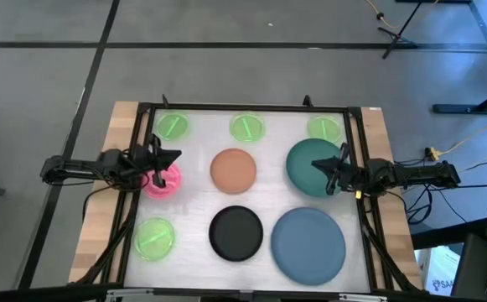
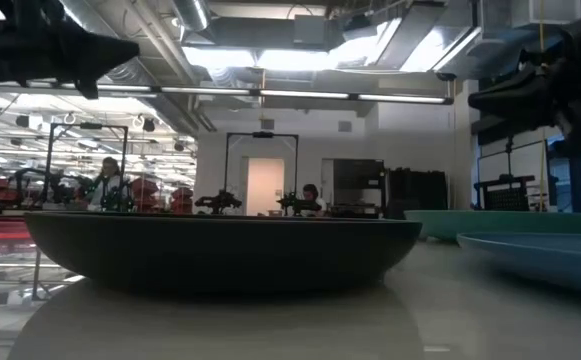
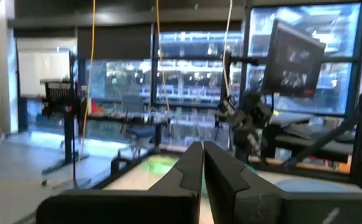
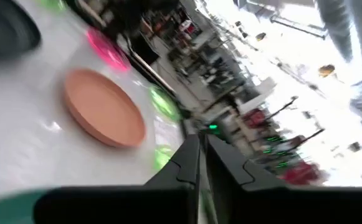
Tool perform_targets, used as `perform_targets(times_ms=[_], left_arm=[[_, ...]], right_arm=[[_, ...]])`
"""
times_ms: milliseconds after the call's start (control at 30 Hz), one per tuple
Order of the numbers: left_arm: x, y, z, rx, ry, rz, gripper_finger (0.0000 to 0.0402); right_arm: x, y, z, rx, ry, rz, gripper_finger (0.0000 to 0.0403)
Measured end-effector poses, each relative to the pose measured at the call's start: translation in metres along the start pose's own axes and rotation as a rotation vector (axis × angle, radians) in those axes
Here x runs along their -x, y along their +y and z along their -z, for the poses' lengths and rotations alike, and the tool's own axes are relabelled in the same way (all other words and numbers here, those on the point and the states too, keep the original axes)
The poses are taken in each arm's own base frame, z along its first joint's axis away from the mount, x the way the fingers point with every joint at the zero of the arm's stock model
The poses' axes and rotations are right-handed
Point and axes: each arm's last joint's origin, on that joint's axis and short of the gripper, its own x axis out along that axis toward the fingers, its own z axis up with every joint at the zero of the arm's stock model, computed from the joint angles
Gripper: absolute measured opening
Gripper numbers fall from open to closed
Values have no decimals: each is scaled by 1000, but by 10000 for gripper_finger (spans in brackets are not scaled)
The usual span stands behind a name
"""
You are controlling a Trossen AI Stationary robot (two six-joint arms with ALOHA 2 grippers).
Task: Stack plastic plates
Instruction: Stack the green plate on top of the blue plate
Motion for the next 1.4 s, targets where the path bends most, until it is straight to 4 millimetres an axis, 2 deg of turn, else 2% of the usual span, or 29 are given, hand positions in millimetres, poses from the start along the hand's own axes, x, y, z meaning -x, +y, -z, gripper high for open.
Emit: perform_targets(times_ms=[333,400,567,700,833,1033,1200,1400], left_arm=[[-4,-4,-3,-7,-38,88,9],[-6,-5,-4,13,-42,113,9],[-12,-9,-8,82,-95,159,9],[-17,-10,-11,52,-148,156,9],[-21,-12,-14,44,-191,169,9],[-28,-15,-17,24,-222,179,9],[-41,-15,-23,-67,-207,148,9],[-58,-19,-35,-61,-201,169,9]], right_arm=[[0,0,0,18,-3,-3,24],[0,2,0,-133,-29,-46,24],[0,0,-6,-638,-125,-129,24],[1,-5,-9,-814,-156,-78,24],[1,-8,-11,-893,-186,-61,24],[-8,-1,-6,-928,-37,-46,24],[-21,-10,-18,-915,65,-37,24],[-47,-25,-42,-874,194,-99,24]])
